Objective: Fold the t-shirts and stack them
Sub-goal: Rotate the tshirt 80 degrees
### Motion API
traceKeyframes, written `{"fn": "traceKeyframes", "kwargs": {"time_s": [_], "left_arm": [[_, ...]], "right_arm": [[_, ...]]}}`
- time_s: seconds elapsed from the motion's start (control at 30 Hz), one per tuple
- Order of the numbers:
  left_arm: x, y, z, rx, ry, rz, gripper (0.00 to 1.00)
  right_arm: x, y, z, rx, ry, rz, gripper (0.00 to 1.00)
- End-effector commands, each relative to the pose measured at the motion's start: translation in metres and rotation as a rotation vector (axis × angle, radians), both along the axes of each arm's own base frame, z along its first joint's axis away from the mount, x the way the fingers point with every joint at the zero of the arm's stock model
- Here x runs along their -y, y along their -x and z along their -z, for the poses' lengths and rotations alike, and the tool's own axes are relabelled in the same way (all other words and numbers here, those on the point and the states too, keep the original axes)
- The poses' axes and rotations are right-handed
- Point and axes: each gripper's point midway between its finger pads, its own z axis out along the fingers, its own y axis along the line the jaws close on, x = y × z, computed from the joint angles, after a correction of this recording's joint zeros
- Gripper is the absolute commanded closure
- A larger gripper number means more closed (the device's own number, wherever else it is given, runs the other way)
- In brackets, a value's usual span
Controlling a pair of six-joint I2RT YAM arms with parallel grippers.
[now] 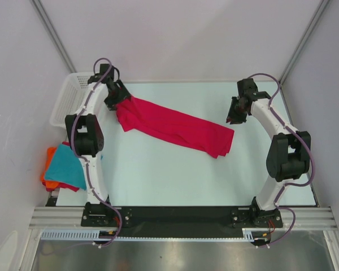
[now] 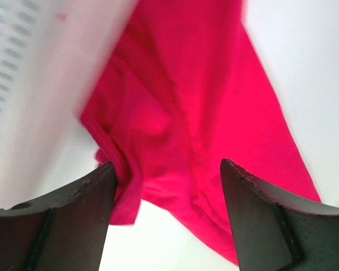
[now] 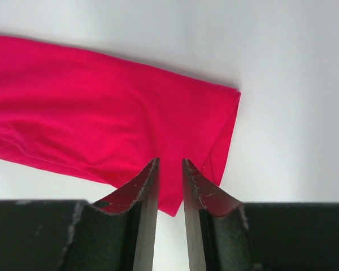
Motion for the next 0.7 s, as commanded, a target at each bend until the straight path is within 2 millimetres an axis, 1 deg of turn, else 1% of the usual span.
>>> {"fn": "traceKeyframes", "kwargs": {"time_s": [0.0,0.03,0.1,0.13,0.2,0.23,0.3,0.33,0.37,0.47,0.53,0.57,0.6,0.67], "left_arm": [[0.072,0.009,-0.046,0.1,-0.066,0.173,0.22],[0.09,0.013,-0.044,0.099,-0.071,0.207,0.22],[0.104,0.016,-0.041,0.096,-0.078,0.232,0.22],[0.116,0.02,-0.037,0.087,-0.083,0.258,0.22],[0.126,0.023,-0.034,0.085,-0.092,0.28,0.22],[0.137,0.028,-0.03,0.075,-0.092,0.3,0.22],[0.144,0.032,-0.027,0.069,-0.097,0.309,0.22],[0.15,0.036,-0.025,0.065,-0.1,0.32,0.22],[0.152,0.038,-0.024,0.065,-0.098,0.322,0.22],[0.163,0.044,-0.023,0.065,-0.079,0.339,0.22],[0.181,0.05,-0.02,0.068,-0.054,0.375,0.22],[0.191,0.05,-0.019,0.084,-0.045,0.394,0.22],[0.206,0.058,-0.015,0.083,-0.041,0.433,0.22],[0.229,0.064,-0.009,0.088,-0.008,0.487,0.22]], "right_arm": [[-0.003,-0.008,0.005,0.015,-0.018,-0.006,0.72],[-0.004,-0.009,0.01,0.006,-0.017,-0.005,0.72],[-0.003,-0.008,0.016,-0.009,-0.014,-0.005,0.72],[-0.002,-0.01,0.018,-0.008,-0.015,-0.003,0.72],[-0.002,-0.01,0.025,-0.021,-0.012,-0.003,0.72],[0.0,-0.012,0.027,-0.019,-0.014,-0.001,0.72],[-0.001,-0.014,0.037,-0.039,-0.019,-0.003,0.72],[-0.001,-0.017,0.038,-0.04,-0.023,-0.002,0.72],[-0.003,-0.019,0.047,-0.06,-0.028,-0.006,0.71],[-0.004,-0.023,0.054,-0.078,-0.031,-0.007,0.7],[-0.005,-0.023,0.062,-0.094,-0.032,-0.006,0.7],[-0.005,-0.022,0.065,-0.097,-0.033,-0.005,0.69],[-0.005,-0.022,0.068,-0.103,-0.031,-0.004,0.69],[-0.003,-0.022,0.071,-0.109,-0.027,-0.001,0.69]]}}
